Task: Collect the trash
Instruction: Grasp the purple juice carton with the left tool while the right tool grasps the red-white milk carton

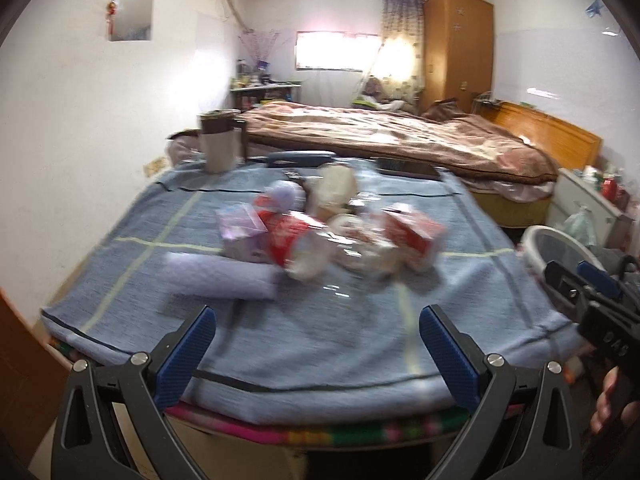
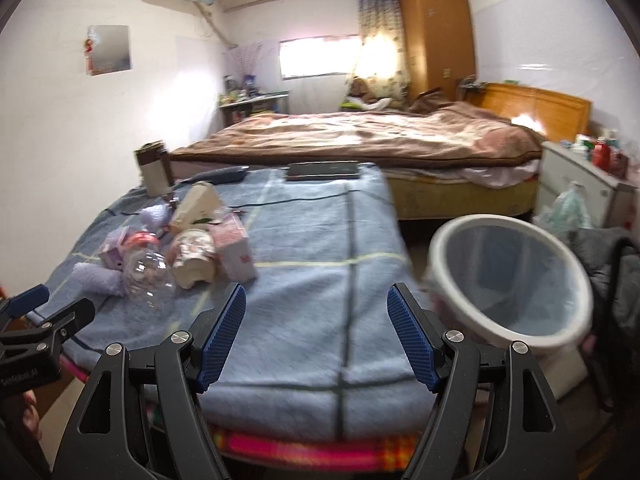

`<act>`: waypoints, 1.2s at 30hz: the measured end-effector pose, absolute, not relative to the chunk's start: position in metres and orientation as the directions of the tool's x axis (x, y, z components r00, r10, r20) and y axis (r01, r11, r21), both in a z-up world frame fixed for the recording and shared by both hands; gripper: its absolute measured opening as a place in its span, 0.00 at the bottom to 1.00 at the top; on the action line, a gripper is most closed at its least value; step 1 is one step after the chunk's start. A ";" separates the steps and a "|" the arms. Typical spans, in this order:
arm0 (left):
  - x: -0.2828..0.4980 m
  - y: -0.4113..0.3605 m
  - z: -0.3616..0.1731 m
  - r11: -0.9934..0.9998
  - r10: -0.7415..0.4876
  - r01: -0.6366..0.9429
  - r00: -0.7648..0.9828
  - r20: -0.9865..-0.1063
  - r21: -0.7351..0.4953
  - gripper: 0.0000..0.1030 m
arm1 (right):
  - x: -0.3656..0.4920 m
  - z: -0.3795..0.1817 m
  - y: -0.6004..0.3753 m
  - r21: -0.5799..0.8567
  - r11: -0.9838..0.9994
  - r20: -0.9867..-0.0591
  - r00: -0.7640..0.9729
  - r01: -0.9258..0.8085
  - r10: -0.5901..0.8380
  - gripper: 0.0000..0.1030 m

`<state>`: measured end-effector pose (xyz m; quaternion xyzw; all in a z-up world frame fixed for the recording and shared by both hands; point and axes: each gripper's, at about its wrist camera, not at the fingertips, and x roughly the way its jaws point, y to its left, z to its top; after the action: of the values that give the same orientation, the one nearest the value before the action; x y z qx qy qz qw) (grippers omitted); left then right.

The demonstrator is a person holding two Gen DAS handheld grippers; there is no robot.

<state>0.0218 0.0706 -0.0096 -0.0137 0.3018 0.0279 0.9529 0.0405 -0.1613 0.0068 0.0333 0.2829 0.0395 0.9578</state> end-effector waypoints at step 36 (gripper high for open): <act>0.157 0.171 -0.034 0.973 -0.018 -0.150 0.709 -0.705 -0.176 0.73 | 0.162 -0.020 -0.092 0.083 0.972 -0.696 0.685 -0.220 0.214 0.44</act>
<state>0.1572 0.1710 -0.0341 -0.1107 0.3794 0.0361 0.9179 0.1616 -0.0918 -0.0200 -0.0039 0.3788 0.1183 0.9179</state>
